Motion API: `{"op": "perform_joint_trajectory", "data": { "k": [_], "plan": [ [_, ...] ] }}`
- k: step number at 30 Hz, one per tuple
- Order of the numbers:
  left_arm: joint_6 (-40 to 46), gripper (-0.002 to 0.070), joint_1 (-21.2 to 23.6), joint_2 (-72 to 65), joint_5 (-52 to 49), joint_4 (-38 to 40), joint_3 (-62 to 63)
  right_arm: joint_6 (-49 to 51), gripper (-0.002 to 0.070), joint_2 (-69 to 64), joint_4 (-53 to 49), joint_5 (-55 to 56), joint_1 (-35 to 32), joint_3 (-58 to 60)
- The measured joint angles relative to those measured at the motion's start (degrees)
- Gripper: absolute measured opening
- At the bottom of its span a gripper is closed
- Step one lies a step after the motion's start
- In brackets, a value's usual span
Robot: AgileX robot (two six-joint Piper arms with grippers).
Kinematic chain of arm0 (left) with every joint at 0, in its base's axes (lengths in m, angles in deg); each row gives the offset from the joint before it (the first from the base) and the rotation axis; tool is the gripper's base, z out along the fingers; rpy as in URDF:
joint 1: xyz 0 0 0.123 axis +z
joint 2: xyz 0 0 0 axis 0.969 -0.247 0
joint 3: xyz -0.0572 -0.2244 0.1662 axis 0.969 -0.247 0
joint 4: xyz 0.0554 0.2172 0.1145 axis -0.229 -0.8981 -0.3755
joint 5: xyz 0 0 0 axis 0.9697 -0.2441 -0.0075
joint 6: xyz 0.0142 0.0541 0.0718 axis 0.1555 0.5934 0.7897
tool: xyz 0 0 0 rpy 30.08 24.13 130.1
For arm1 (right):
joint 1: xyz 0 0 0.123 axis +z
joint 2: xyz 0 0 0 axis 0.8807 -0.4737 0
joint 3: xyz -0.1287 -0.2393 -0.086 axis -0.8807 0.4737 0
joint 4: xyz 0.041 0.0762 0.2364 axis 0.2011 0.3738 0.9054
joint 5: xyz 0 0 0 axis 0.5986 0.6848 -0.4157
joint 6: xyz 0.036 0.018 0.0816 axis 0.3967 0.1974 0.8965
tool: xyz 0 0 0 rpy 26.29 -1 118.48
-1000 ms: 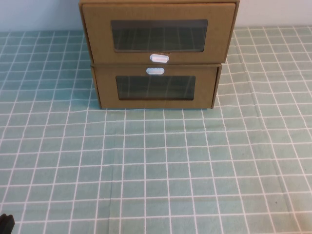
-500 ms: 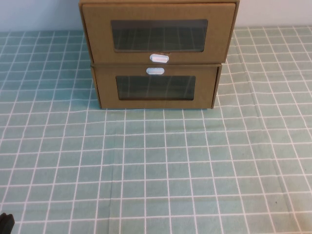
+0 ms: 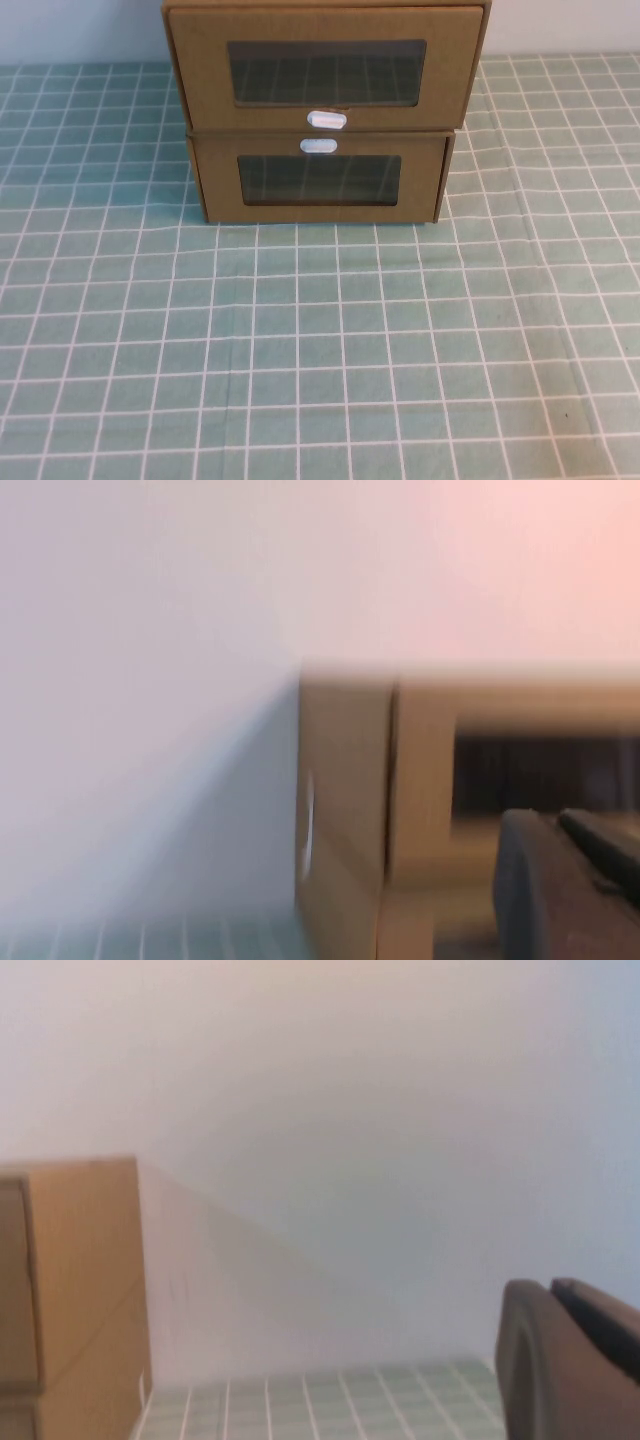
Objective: Open the shoe box
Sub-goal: 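Pull the top drawer of the cardboard box fully open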
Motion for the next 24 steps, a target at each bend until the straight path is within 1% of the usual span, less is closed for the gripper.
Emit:
{"op": "perform_joint_trajectory", "data": {
  "k": [3,5,10,12,15,17,19,21,24],
  "plan": [
    [0.0,-0.0004,0.0,0.0,11.3,0.0,0.0,0.0,-0.0013,0.0,0.1,5.8,0.0,0.0],
    [0.0,-0.0004,0.0,0.0,16.2,0.0,0.0,0.0,-0.0013,0.0,0.1,7.9,0.0,0.0],
    [0.0,-0.0004,0.0,0.0,19.6,0.0,0.0,1.1,-0.0013,0.0,0.7,11.4,0.0,0.0],
    [-0.5,-0.0004,0.0,0.0,22.3,1.1,0.0,5.5,-0.0013,0.0,0.8,15.6,0.0,0.0],
    [-4.2,-0.0004,0.0,0.0,29.4,5.4,0.0,13.6,-0.0013,0.0,0.8,26.6,0.0,0.0],
    [-6.9,-0.0004,0.0,0.0,32.5,8.0,1.1,17.2,-0.0013,0.0,-0.5,33.4,0.0,0.0],
    [-7.7,-0.0004,0.0,0.0,32.9,9.0,4.2,19.4,-0.0014,0.4,-2.6,36.3,0.0,-1.9],
    [-7.4,-0.0004,0.0,0.1,31.2,9.5,8.9,20.4,-0.0014,0.4,-5.7,36.0,0.0,-6.8],
    [-4.7,-0.0004,0.0,0.1,21.9,9.9,18.8,22.7,-0.0013,0.4,-9.8,29.3,0.0,-17.3]
  ]
}}
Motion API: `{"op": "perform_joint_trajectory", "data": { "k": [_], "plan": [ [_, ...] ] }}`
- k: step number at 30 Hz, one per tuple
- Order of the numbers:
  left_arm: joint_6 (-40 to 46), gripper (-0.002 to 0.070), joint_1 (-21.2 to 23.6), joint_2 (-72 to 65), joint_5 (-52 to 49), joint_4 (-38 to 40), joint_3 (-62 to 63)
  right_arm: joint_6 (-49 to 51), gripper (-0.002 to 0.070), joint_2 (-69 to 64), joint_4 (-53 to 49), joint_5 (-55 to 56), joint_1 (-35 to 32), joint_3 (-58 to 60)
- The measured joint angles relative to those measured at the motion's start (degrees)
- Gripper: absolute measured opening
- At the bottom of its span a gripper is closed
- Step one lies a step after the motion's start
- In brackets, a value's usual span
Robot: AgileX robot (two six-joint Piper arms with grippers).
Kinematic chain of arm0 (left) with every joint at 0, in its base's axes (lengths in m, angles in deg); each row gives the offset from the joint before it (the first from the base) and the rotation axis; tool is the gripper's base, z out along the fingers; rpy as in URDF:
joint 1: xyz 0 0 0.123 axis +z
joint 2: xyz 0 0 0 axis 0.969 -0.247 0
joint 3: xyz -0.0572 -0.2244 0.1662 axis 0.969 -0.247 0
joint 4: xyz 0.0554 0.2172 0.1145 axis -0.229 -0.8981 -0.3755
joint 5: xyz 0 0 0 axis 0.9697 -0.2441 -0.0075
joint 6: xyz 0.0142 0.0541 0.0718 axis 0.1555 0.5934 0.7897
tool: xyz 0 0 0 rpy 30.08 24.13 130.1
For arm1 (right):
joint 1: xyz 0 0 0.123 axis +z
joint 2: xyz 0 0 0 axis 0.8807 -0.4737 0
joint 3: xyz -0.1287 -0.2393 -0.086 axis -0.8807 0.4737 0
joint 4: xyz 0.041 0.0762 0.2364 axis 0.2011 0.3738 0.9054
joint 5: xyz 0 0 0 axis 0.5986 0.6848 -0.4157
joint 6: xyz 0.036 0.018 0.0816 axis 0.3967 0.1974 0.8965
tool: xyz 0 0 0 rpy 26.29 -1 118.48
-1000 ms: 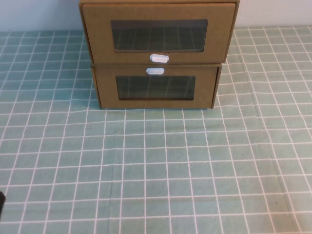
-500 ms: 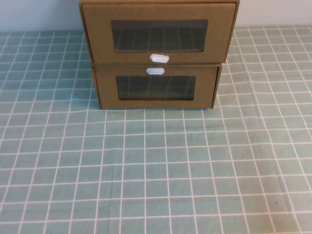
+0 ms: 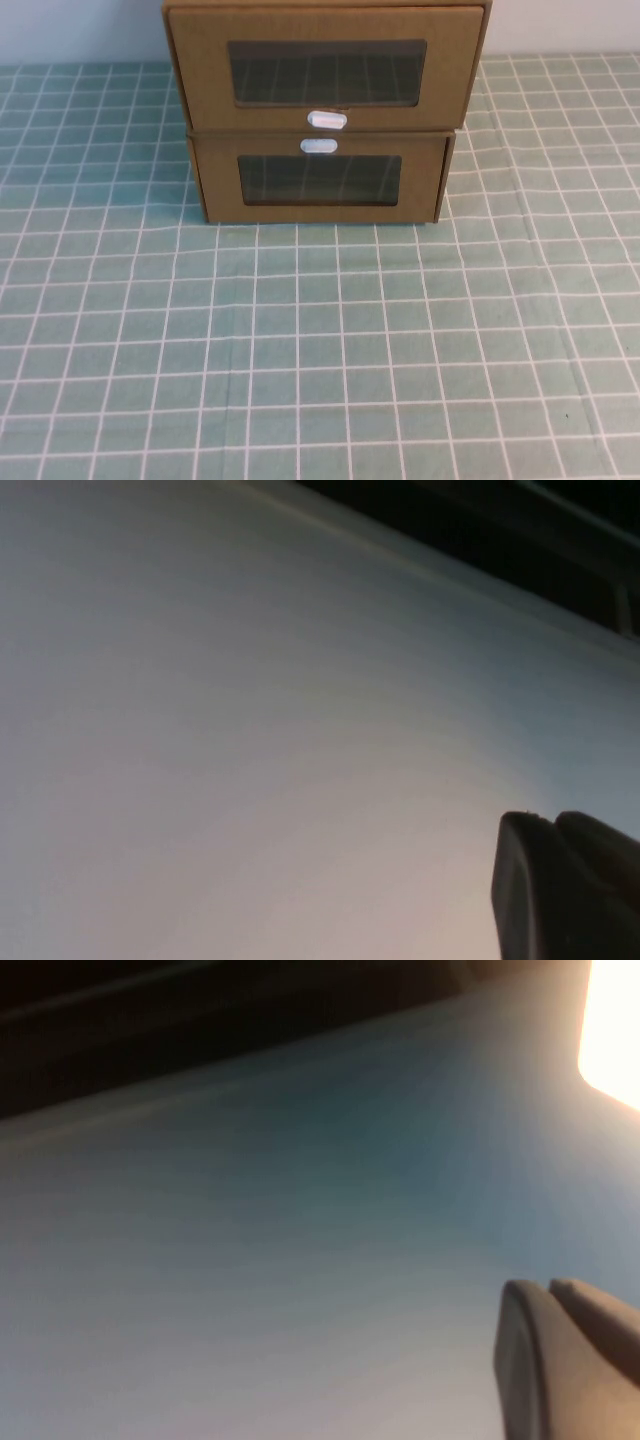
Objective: Open the shoe box
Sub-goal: 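Pull the top drawer of the cardboard box fully open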
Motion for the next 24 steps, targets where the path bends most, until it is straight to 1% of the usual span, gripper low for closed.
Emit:
{"op": "perform_joint_trajectory", "data": {
  "k": [2,5,9,11,14,17,20,24],
  "plan": [
    [2.8,-0.0004,0.0,-1.0,-8.9,0.0,8.0,3.1,-0.0013,-0.1,-0.5,-7.8,0.0,-7.9],
    [6.6,-0.0004,0.0,-6.9,-20.9,0.0,19.4,5.7,-0.0014,-4.2,-1.1,-21.2,0.0,-20.5],
    [8.2,-0.0004,0.0,-18.4,-37.2,0.0,30.8,6.5,-0.0013,-14.4,-1.4,-38.9,0.0,-33.3],
    [8.3,-0.0004,0.0,-25.7,-47.1,0.0,36.9,6.5,-0.0013,-20.9,-1.4,-50.3,0.0,-39.1],
    [8.3,-0.0004,0.0,-36.4,-57.3,-0.1,44.1,5.5,-0.0013,-30.1,-1.4,-65.4,0.0,-44.9],
    [8.5,-0.0004,0.0,-44.6,-58.1,-1.1,47.4,-0.4,-0.0013,-37.7,-2.3,-71.2,0.0,-46.4],
    [8.6,-0.0004,0.0,-51.2,-53.9,-1.2,48.2,-3.2,-0.0013,-42.4,-2.1,-69.7,0.0,-46.0],
    [9.1,-0.0004,0.0,-58.5,-51.9,-1.2,48.8,-6.0,-0.0013,-47.2,4.2,-67.2,1.3,-45.7]
  ]
}}
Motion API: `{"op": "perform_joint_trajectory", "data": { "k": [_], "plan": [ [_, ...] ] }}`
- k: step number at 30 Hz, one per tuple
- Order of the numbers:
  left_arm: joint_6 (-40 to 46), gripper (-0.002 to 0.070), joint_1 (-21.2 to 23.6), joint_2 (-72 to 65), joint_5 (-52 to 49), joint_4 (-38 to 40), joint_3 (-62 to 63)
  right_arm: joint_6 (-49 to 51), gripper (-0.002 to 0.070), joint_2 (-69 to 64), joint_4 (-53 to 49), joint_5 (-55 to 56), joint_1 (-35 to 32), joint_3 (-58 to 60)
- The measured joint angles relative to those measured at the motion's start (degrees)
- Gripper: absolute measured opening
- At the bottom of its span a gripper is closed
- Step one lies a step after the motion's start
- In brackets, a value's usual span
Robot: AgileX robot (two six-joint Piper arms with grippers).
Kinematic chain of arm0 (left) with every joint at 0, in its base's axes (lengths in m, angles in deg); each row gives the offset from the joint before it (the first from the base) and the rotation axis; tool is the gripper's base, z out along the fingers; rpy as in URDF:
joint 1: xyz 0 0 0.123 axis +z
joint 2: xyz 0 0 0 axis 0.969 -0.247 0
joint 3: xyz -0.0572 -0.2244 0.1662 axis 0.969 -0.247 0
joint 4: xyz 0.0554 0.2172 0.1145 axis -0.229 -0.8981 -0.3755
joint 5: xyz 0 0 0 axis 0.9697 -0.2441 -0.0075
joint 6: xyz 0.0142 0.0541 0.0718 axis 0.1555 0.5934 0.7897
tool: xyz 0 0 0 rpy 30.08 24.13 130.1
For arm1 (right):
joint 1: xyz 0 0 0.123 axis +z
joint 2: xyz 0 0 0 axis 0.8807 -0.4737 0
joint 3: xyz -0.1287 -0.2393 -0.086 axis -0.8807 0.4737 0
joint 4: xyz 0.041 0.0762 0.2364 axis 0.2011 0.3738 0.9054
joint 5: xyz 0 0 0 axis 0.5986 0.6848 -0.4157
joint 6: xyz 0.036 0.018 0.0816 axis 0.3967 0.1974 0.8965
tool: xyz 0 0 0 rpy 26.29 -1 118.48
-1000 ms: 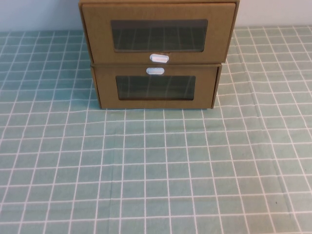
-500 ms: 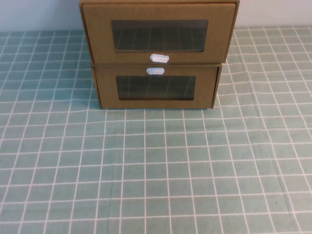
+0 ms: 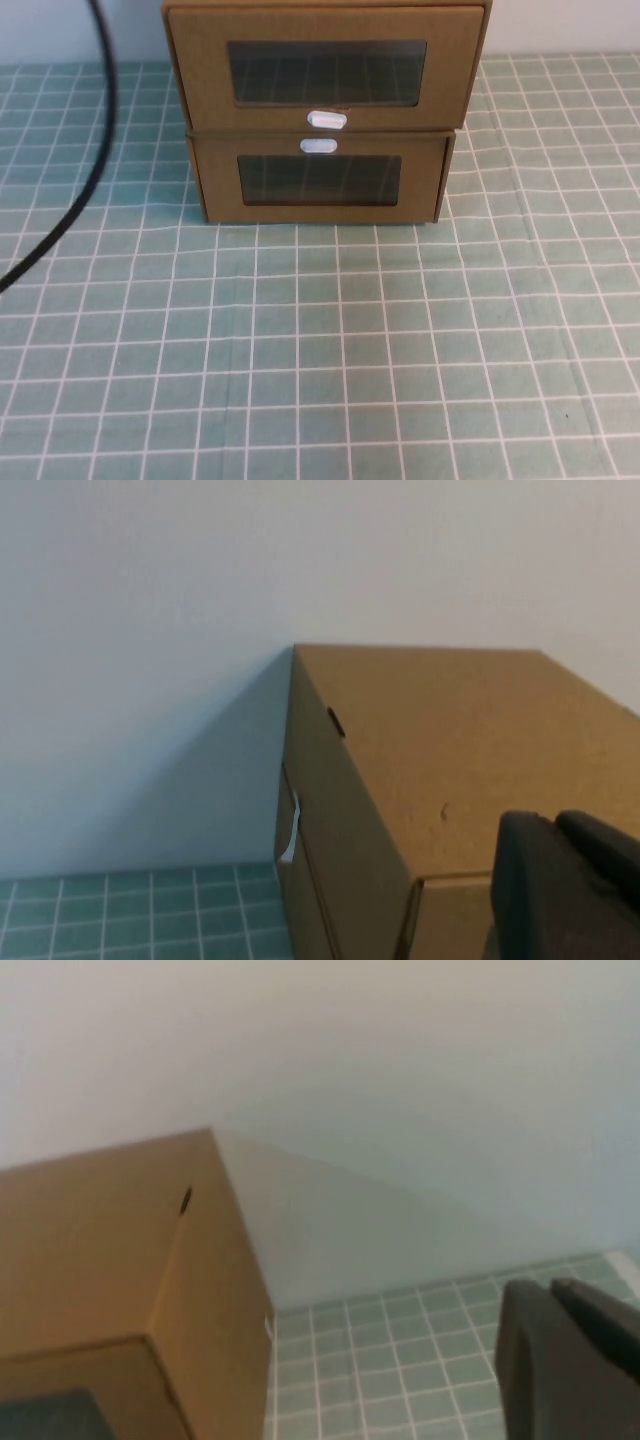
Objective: Open the shoe box
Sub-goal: 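Pull the top drawer of the cardboard box fully open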
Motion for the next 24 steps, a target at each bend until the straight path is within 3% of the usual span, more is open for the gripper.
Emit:
{"op": "perform_joint_trajectory", "data": {
  "k": [5,9,12,18,21,24],
  "plan": [
    [8.1,-0.0004,0.0,-10.3,-9.2,3.7,9.4,-25.9,-0.0013,-7.2,6.1,-0.6,10.0,-0.6],
    [21.5,-0.0004,0.0,-19.7,-20.3,15.4,21.9,-39.5,-0.0013,-14.8,7.3,-4.0,19.7,-3.4],
    [29.6,-0.0004,0.0,-26.7,-27.2,24.7,31.3,-47.0,-0.0013,-21.0,2.4,-7.7,27.9,-7.0],
    [34.0,-0.0004,-0.1,-41.2,-36.9,38.6,46.7,-44.7,-0.0013,-32.3,-22.4,-12.7,44.7,-9.1],
    [34.2,-0.0004,-1.0,-47.2,-39.1,40.2,51.7,-36.4,-0.0013,-37.2,-32.9,-13.6,49.4,-9.1],
    [34.2,-0.0004,-2.0,-51.9,-40.8,40.2,55.1,-31.4,-0.0013,-40.9,-36.3,-13.6,51.7,-9.1]
  ]
}}
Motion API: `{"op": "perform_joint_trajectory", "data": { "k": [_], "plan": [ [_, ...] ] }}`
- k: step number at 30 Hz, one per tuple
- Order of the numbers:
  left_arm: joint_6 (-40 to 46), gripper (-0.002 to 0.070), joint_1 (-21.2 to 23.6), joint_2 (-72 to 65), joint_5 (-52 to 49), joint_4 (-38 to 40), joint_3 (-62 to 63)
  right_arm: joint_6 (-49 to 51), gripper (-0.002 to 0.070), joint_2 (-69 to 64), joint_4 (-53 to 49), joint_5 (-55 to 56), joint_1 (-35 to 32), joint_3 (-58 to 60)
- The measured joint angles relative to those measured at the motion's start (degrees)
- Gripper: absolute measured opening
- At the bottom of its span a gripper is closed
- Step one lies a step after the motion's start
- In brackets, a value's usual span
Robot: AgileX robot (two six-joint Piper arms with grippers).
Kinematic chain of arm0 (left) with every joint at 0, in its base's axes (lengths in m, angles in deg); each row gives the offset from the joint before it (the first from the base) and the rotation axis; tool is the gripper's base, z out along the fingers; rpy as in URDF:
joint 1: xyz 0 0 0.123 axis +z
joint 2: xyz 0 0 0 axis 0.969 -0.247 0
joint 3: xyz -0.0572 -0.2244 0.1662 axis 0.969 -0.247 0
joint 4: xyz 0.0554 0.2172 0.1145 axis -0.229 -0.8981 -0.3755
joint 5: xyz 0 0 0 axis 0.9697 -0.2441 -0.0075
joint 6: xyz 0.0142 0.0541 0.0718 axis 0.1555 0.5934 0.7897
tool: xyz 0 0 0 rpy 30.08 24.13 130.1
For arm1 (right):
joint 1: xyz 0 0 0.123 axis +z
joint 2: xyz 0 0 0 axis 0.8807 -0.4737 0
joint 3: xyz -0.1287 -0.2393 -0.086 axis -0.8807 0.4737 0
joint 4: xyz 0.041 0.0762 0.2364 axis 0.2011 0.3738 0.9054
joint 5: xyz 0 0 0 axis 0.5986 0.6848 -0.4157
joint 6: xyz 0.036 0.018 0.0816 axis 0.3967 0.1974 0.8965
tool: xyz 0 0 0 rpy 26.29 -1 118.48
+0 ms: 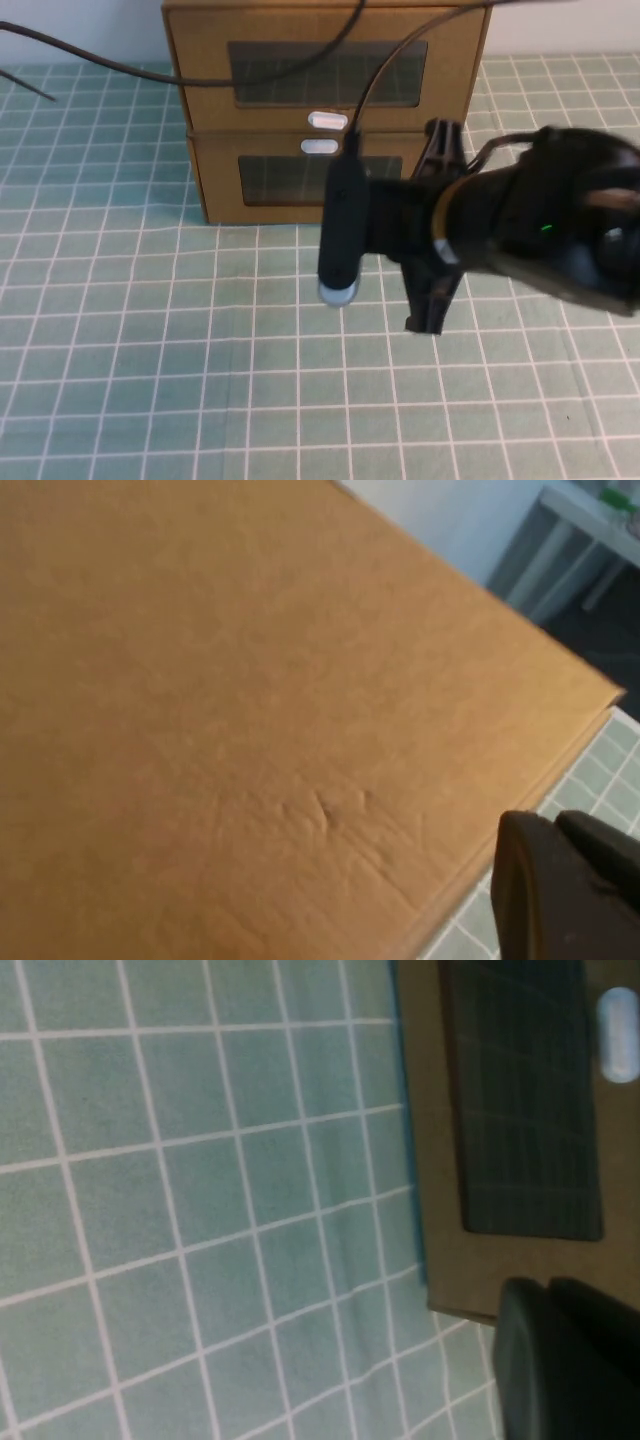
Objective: Open the shoe box
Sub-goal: 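Pull the top drawer of the cardboard box fully open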
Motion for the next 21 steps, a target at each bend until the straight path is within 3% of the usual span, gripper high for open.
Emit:
{"op": "perform_joint_trajectory", "data": {
  "k": [5,9,16,18,21],
  "plan": [
    [0.1,-0.0004,-0.7,-4.7,-0.3,-0.8,1.3,2.3,-0.0013,-4.6,-1.3,0.4,0.3,-0.1],
    [0.0,-0.0004,-0.7,-5.9,-0.5,-0.8,2.0,11.3,0.0016,-6.7,-7.2,3.7,0.4,-0.2],
    [0.0,-0.0004,-0.7,-6.3,-1.3,-0.9,2.4,40.8,0.0244,-11.1,-41.5,8.2,0.4,-0.6],
    [-0.1,-0.0004,-0.7,-6.3,-1.3,-0.9,2.4,50.4,0.027,-13.1,-52.9,7.2,0.4,-0.7],
    [-0.1,-0.0004,-0.7,-6.3,-1.3,-0.9,2.4,56.6,0.0286,-16.2,-59.5,6.0,0.4,-1.7]
  ]
}}
